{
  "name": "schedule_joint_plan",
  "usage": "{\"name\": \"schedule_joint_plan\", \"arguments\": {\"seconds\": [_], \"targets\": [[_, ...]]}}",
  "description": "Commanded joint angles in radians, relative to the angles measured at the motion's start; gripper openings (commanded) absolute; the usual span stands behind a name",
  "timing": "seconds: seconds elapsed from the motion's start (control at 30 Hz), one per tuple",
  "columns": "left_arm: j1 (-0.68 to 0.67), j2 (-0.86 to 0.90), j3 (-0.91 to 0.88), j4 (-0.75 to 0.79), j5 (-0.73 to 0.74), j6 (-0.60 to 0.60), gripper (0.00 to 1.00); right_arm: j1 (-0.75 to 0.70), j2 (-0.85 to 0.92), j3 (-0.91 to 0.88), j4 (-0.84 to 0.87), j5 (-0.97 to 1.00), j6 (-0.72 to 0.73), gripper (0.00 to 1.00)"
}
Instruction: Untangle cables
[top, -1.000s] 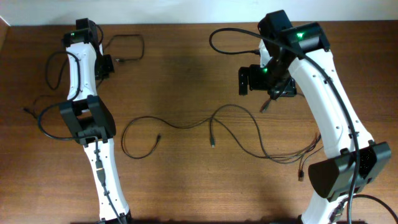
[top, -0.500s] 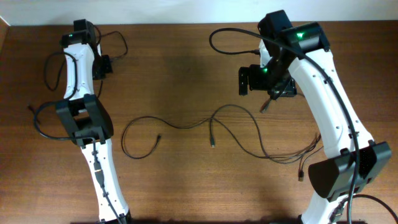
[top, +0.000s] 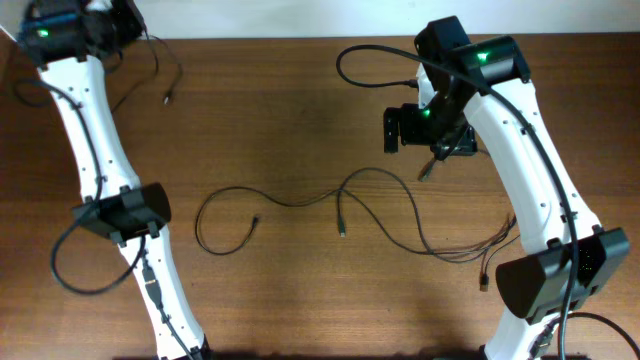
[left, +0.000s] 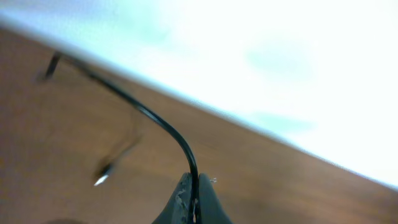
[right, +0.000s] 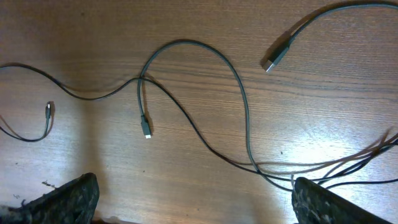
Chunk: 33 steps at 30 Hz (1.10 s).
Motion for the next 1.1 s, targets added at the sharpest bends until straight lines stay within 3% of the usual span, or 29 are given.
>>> {"name": "schedule_joint_plan", "arguments": {"seconds": [0.0, 0.2, 0.37, 0.57, 0.83, 1.07], "targets": [[0.0, -0.076, 0.017, 0.08, 0.136, -0.103, 0.0, 0.006, -0.005, -0.006, 0.0, -0.006, -0.008, 0.98], [0.024, -0.153, 0.017, 0.312, 0.154, -0.315, 0.0, 0.006, -0.005, -0.006, -0.001, -0.006, -0.008, 0.99], [-0.008, -0.173, 0.017, 0.635, 0.459, -0.417, 0.0, 0.006, -0.005, -0.006, -0.001, -0.006, -0.008, 0.98], [-0.093, -0.171, -0.021, 0.639, 0.484, -0.4, 0.0, 0.006, -0.005, -0.006, 0.0, -0.006, -0.008, 0.98], [-0.152, -0.171, -0.2, 0.638, 0.473, -0.194, 0.0, 0.006, -0.005, -0.006, -0.001, -0.006, -0.008, 0.99], [-0.085, -0.171, -0.458, 0.823, 0.433, -0.177, 0.0, 0.006, -0.005, -0.006, -0.001, -0.006, -0.008, 0.98]]}}
